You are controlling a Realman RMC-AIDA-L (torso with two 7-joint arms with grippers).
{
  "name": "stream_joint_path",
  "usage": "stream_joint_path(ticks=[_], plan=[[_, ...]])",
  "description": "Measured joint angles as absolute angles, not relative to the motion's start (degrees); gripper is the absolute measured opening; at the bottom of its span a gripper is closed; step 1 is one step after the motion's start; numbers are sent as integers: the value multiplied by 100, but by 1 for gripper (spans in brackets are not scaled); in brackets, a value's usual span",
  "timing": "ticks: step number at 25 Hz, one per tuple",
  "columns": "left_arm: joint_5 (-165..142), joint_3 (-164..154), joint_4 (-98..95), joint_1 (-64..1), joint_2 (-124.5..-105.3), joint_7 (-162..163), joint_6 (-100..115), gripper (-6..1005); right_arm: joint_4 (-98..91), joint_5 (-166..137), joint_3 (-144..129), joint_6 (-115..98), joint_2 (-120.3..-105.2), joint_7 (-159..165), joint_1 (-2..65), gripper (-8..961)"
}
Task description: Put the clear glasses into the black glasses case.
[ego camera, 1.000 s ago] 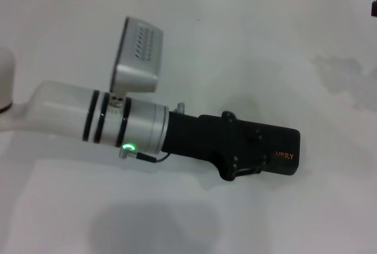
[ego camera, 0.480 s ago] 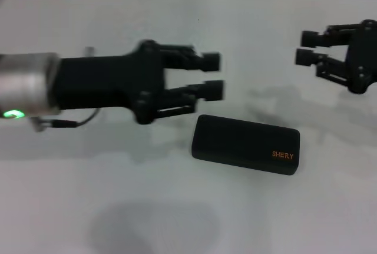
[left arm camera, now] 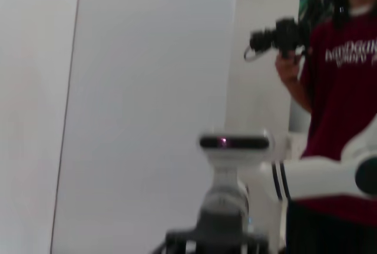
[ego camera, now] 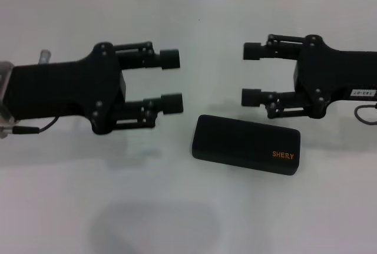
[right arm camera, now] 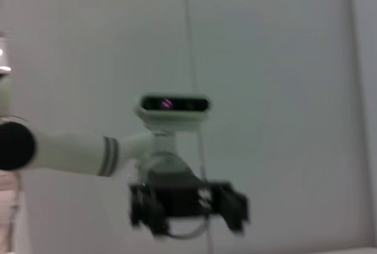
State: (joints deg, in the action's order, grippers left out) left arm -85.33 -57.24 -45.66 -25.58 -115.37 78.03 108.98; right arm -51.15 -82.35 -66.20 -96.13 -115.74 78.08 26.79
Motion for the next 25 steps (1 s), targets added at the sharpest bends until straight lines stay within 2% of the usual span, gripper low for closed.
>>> stream_joint_path(ticks=[4,12,25], plan=[[-8799,-5625,-4546,-2578,-11527,7657,10865,672,-5034,-8225,-6585,-9951,-11558,7925,2876,726],[-9038,-5008,-4069,-2610,-11447,7333,10815,666,-5029,-8235,-6577,-10387,-11544,8022,2934,885],[-9133,-5031,-4043,-2575,-11443,7350,10855,667,-5035,-8254,-6473,-10401,-11531,8025,2787,885]])
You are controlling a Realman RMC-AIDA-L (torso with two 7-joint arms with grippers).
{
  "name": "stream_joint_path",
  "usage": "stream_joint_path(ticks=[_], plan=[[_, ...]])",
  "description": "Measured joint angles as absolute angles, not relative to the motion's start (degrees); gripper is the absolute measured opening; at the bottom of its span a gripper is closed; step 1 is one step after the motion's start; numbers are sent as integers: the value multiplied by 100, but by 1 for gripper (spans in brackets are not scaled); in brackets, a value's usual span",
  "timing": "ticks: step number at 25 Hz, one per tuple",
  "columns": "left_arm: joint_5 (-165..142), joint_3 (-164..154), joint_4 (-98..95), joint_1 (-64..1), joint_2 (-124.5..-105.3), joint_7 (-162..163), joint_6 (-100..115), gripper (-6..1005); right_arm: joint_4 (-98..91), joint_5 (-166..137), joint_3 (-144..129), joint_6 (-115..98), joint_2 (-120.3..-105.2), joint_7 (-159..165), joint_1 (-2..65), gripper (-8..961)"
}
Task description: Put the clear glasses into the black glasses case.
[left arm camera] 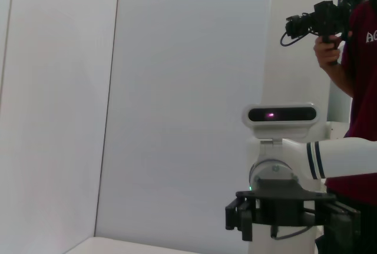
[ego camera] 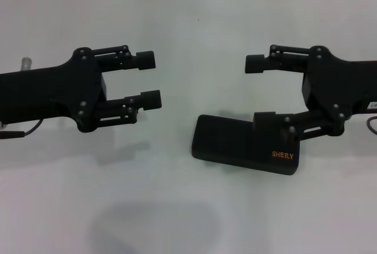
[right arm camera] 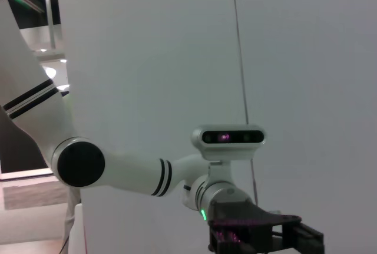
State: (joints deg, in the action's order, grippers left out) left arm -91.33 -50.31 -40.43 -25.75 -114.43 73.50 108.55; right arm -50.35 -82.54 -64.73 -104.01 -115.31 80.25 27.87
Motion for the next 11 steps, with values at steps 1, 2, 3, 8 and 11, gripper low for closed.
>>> stream_joint_path(ticks=[1,2,3,8,11], plan=[[-9154,-5030,-4043,-2575,-11448,7351,10856,667,-5033,-8254,-6443,-10408,-11531,8025,2782,885],[-9160,-5029,-4043,-2575,-11451,7353,10856,667,-5033,-8257,-6421,-10414,-11531,8025,2781,885],[-9164,-5025,-4043,-2575,-11453,7356,10856,667,-5033,-8259,-6412,-10416,-11531,8025,2779,885],[-9168,-5018,-4043,-2575,-11469,7363,10848,667,-5029,-8267,-6405,-10425,-11531,8025,2721,886],[-9179,-5028,-4043,-2575,-11472,7365,10846,667,-5027,-8272,-6407,-10454,-11531,8023,2702,886]])
